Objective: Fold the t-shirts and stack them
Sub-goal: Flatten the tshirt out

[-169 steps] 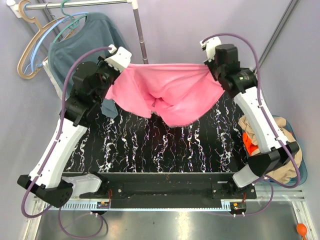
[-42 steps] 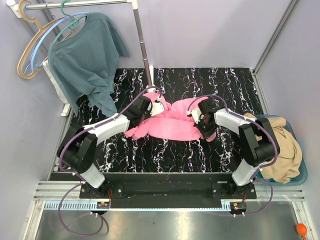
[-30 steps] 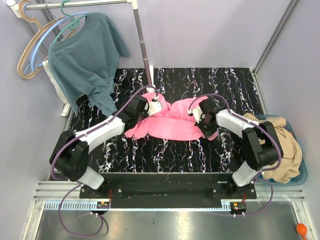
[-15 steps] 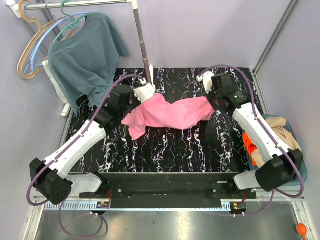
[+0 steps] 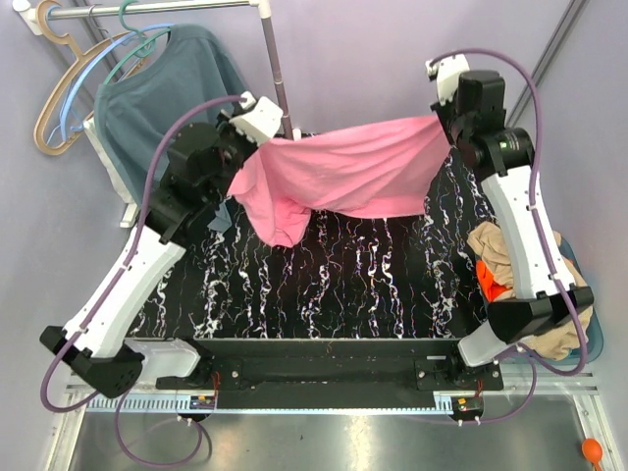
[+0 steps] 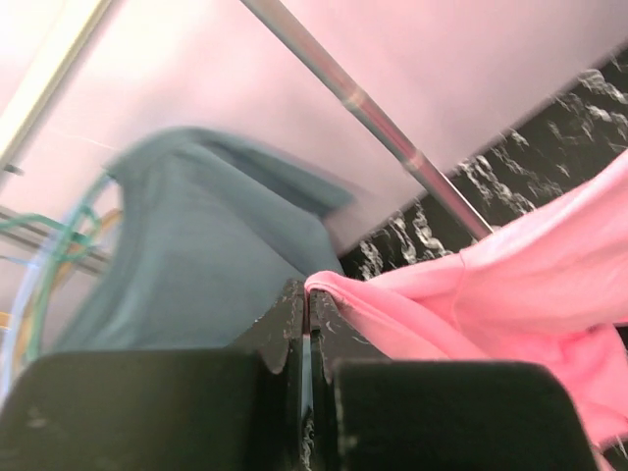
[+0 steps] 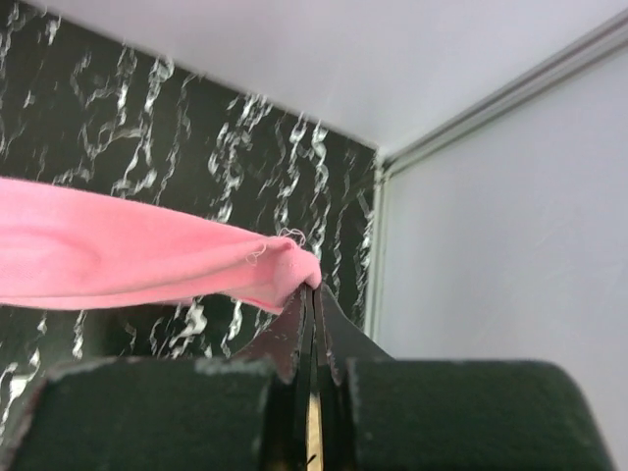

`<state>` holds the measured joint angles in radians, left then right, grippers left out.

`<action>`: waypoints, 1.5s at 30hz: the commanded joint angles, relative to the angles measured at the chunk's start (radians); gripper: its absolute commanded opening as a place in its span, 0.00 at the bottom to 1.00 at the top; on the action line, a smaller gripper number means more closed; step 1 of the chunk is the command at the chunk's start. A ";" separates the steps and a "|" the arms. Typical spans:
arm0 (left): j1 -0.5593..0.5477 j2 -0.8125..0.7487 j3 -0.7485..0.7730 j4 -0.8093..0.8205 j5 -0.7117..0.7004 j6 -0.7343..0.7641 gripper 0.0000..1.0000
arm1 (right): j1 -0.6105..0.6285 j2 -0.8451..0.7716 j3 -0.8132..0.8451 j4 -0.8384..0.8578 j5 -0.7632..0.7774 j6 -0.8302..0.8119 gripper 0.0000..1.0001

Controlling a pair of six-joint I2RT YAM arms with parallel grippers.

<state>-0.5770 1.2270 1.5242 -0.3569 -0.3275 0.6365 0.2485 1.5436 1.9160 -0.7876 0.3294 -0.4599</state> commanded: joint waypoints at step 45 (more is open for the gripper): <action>0.094 0.133 0.483 0.256 -0.148 0.347 0.00 | -0.009 0.058 0.557 -0.114 0.148 -0.244 0.00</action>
<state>-0.5541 1.2476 1.8458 -0.1997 -0.4355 0.9703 0.2596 1.5246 2.4176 -0.9894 0.4080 -0.6556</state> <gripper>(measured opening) 0.012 0.009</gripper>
